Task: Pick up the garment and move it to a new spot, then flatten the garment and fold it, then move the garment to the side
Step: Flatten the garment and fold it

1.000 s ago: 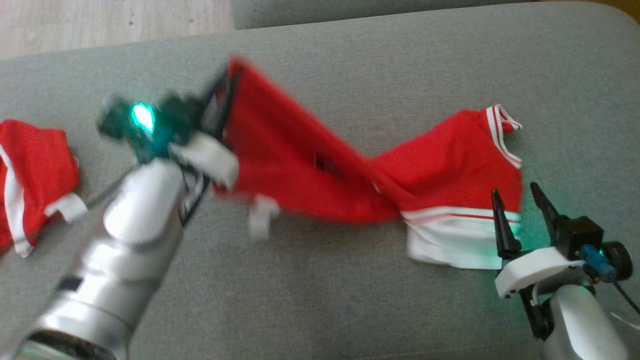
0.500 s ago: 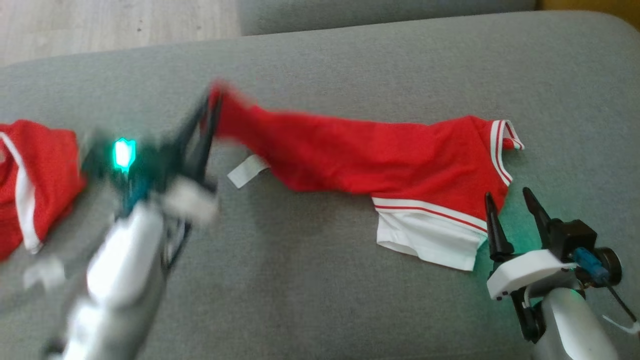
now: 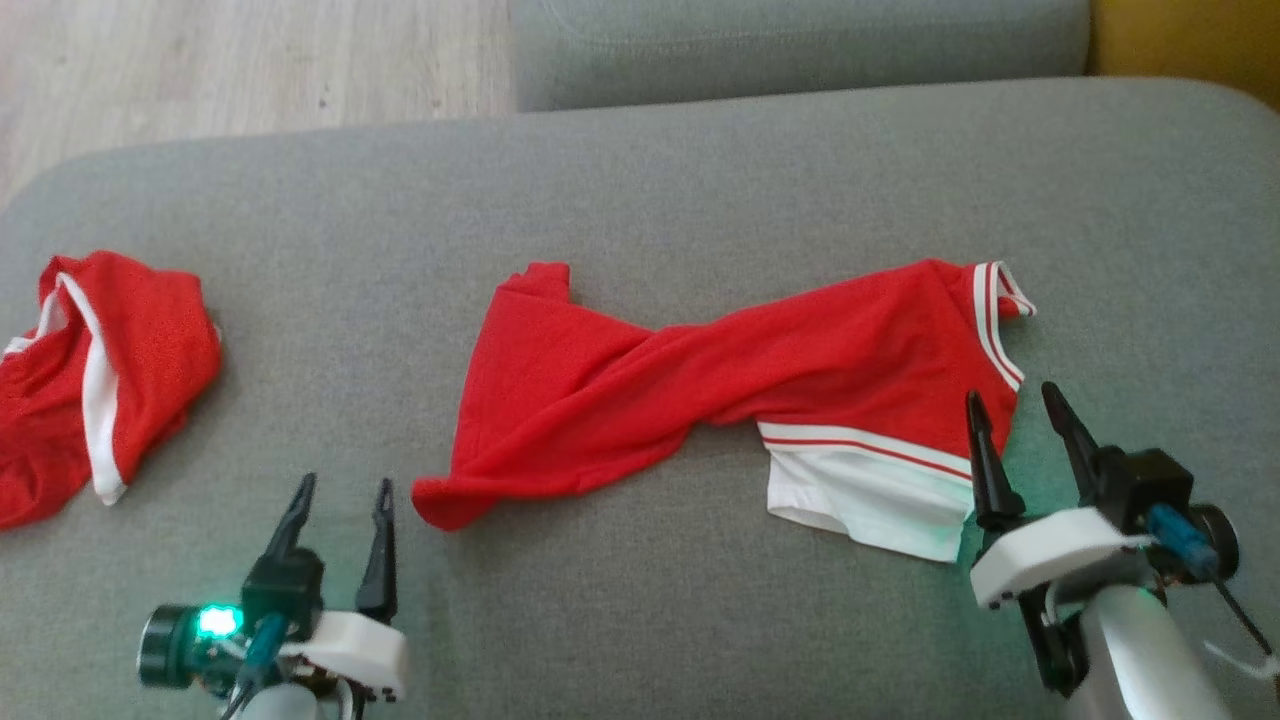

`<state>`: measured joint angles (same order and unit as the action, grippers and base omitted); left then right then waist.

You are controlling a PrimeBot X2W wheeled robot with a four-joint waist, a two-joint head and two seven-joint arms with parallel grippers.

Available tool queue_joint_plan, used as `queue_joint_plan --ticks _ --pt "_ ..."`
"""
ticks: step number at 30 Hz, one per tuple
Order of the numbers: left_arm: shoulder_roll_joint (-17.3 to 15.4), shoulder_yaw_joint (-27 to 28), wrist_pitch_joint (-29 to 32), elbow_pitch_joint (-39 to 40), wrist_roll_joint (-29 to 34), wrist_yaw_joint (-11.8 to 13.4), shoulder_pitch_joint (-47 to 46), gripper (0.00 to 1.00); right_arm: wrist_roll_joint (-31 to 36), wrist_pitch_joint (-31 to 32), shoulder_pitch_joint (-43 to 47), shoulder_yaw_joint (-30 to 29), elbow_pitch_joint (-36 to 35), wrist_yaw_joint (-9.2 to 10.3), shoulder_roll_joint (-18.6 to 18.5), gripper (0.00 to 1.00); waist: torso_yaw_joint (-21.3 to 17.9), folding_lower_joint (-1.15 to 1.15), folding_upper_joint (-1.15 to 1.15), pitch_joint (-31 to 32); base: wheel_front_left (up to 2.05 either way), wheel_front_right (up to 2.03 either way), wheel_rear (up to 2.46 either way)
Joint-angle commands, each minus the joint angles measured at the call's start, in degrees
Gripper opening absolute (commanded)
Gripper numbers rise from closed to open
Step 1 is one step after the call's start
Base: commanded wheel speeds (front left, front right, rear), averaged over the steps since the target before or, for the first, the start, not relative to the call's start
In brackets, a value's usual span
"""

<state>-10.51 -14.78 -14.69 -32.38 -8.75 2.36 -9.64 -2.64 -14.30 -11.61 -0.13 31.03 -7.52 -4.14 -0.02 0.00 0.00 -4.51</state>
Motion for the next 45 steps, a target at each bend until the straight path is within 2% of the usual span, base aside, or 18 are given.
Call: queue_joint_plan --ticks 1,4,8,16,22,28,33,45 --pt "-0.1 3.6 -0.3 2.9 0.5 1.5 -0.6 1.0 -0.6 -0.7 0.3 1.5 -2.5 0.03 0.5 1.0 0.0 0.0 0.0 0.9 0.0 0.0 0.0" --pt "1.0 5.5 -0.3 4.7 0.7 2.4 1.2 1.0 -1.2 -0.7 1.3 1.6 -3.5 0.03 0.8 1.0 0.0 0.0 0.0 1.9 0.0 0.0 0.0" --pt "3.7 8.6 -0.3 8.8 0.4 2.4 4.4 1.0 -2.1 -0.7 3.4 2.4 -5.3 0.03 1.1 1.0 -0.1 0.0 0.0 3.5 0.0 0.0 0.0" --pt "6.8 12.2 -0.3 10.5 0.2 0.7 8.3 1.0 -4.6 -0.7 6.7 4.1 -5.4 0.03 1.2 1.0 0.2 0.0 0.0 5.6 0.0 0.0 0.0" --pt "7.4 12.6 -0.3 10.0 1.6 -0.6 9.5 1.0 -5.1 -0.7 7.2 4.9 -3.0 0.03 1.2 1.0 0.0 0.0 0.0 6.0 0.0 0.0 0.0" --pt "7.6 11.8 -0.3 9.5 2.1 -1.2 9.5 1.0 -6.4 -0.7 6.3 5.7 3.4 0.03 1.3 1.0 0.7 0.0 0.0 5.7 0.0 0.0 0.0" --pt "7.6 10.6 -0.3 9.1 1.6 -1.4 9.5 1.0 -8.2 -0.7 5.3 6.2 8.6 0.03 1.3 1.0 1.6 0.0 0.0 5.4 0.0 0.0 0.0" --pt "7.6 9.9 -0.3 9.2 1.8 -1.5 9.1 1.0 -14.0 -0.7 3.5 8.8 14.5 0.03 1.3 1.0 2.7 0.0 0.0 4.8 0.0 0.0 0.0"
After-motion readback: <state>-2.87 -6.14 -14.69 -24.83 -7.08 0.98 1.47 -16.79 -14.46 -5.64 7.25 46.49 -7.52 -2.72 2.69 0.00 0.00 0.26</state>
